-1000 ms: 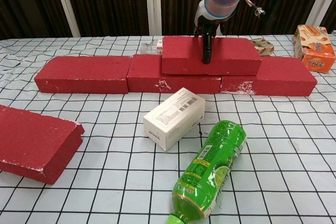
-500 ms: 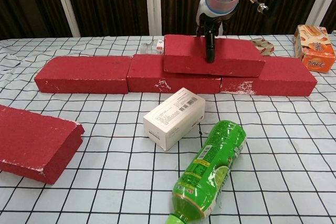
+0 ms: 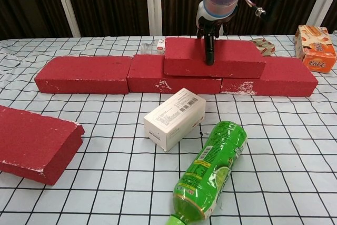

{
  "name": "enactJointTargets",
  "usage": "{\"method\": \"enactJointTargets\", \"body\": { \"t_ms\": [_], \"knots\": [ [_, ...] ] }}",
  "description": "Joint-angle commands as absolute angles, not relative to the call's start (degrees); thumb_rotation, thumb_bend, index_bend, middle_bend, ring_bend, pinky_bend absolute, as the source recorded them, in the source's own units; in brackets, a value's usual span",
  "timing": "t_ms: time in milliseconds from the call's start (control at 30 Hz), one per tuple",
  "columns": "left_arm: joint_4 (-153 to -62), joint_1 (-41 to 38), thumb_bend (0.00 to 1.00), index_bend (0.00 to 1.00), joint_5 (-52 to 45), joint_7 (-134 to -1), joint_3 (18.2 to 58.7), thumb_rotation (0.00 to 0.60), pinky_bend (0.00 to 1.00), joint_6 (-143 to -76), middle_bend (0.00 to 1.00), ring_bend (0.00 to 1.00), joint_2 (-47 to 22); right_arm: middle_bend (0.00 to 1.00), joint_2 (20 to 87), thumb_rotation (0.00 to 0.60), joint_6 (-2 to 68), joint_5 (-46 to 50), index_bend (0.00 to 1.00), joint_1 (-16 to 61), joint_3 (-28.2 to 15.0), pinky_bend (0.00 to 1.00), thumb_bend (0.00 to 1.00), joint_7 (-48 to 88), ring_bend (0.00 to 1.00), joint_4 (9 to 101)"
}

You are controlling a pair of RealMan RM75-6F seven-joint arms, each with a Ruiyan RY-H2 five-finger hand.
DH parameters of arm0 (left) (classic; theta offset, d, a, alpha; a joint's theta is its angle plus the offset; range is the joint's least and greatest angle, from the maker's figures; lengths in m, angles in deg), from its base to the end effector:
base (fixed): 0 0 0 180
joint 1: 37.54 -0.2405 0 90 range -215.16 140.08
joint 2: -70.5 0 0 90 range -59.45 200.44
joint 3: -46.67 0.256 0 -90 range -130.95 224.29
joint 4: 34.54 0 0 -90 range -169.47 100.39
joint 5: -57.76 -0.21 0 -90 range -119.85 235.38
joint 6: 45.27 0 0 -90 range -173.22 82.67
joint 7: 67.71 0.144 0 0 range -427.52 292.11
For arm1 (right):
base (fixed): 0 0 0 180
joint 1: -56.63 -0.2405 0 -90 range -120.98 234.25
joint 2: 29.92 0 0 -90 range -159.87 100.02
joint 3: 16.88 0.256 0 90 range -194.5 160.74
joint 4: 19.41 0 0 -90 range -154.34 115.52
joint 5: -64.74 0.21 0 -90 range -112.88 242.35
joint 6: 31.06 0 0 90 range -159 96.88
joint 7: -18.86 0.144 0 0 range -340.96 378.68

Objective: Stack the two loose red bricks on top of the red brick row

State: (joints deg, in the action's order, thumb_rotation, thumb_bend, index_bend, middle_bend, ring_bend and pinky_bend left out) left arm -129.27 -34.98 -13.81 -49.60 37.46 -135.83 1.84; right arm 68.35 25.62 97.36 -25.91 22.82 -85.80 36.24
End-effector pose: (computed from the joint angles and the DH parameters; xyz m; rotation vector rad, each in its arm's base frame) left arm -0.3249 0.1834 0.1697 -1.1098 -0.7848 -0.6854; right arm 0.0042 -0.4761 -0.0110 1.7245 -1.1003 0.1015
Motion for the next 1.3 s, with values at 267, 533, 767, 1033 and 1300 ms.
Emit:
{"method": "enactJointTargets", "body": {
  "t_ms": [267,533,767,1033,1300],
  "knots": [
    [-129.25,-34.98,0.13,0.09,-13.76,-49.65,37.44,0.600,0.10,-135.80,0.00,0.00,1.87,0.05,69.28,0.600,25.39,95.91,0.00,-25.81,23.23,0.00,0.29,-85.16,0.00,35.39],
    [-129.23,-34.95,0.13,0.09,-13.63,-49.57,37.42,0.600,0.10,-135.73,0.00,0.00,1.84,0.05,70.01,0.600,25.73,95.34,0.00,-26.07,23.55,0.00,0.29,-85.40,0.00,34.59],
    [-129.24,-34.90,0.13,0.09,-13.55,-49.52,37.42,0.600,0.10,-135.62,0.00,0.00,1.88,0.05,70.66,0.600,26.25,95.01,0.00,-26.36,24.01,0.00,0.29,-85.66,0.00,34.01],
    [-129.23,-34.94,0.13,0.09,-13.51,-49.75,37.42,0.600,0.10,-135.59,0.00,0.00,2.01,0.03,70.91,0.600,26.99,94.86,0.00,-26.50,24.69,0.00,0.28,-86.14,0.00,33.94],
    [-129.22,-34.98,0.13,0.09,-13.58,-49.88,37.44,0.600,0.10,-135.65,0.00,0.00,2.05,0.00,71.11,0.600,27.39,94.71,0.00,-26.49,25.38,0.00,0.28,-86.40,0.00,33.97]
  ]
}}
